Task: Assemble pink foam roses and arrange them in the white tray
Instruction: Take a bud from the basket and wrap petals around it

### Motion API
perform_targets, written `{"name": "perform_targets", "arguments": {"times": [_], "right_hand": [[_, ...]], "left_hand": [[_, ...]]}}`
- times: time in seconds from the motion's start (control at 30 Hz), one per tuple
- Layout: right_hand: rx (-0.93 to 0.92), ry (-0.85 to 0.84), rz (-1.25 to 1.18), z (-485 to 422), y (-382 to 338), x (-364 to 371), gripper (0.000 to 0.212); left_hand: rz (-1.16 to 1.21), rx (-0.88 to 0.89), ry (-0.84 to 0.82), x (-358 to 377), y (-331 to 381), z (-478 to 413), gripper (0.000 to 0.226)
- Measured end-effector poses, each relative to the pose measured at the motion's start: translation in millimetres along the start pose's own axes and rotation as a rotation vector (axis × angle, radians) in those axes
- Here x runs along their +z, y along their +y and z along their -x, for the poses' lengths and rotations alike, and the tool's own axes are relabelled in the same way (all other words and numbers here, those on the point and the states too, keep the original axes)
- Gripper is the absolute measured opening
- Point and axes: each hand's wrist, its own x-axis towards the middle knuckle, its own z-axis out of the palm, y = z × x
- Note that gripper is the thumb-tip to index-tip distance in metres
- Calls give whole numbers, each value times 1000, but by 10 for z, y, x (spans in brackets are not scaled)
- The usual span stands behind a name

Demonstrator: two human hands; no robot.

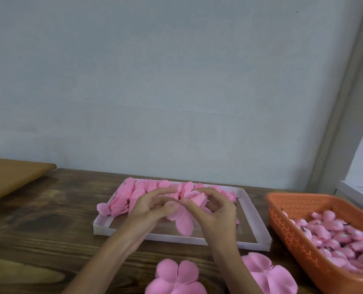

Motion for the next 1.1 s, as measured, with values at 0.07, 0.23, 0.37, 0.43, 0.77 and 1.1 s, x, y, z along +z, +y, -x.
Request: {"name": "perform_targets", "arguments": {"times": [0.07,0.23,0.37,0.43,0.77,1.1], "right_hand": [[13,18,-6,-10,8,-18,27],[28,-51,68,21,18,-3,28],[-11,-85,93,36,2,29,26],[-8,-89,72,51,-12,55,27],[-28,-131,257,261,30,322,30],[-188,-300,669,275,104,332,22]], "left_hand": [[-38,-29,12,-43,-19,-6,39],[58,-37,125,-13,-87,-25,39],[196,-9,221,99,-126,-15,44],[286,-8,252,182,-122,-6,46],[766,-199,280,413,-157,69,44],[813,-271,377,416,-295,19,69]]}}
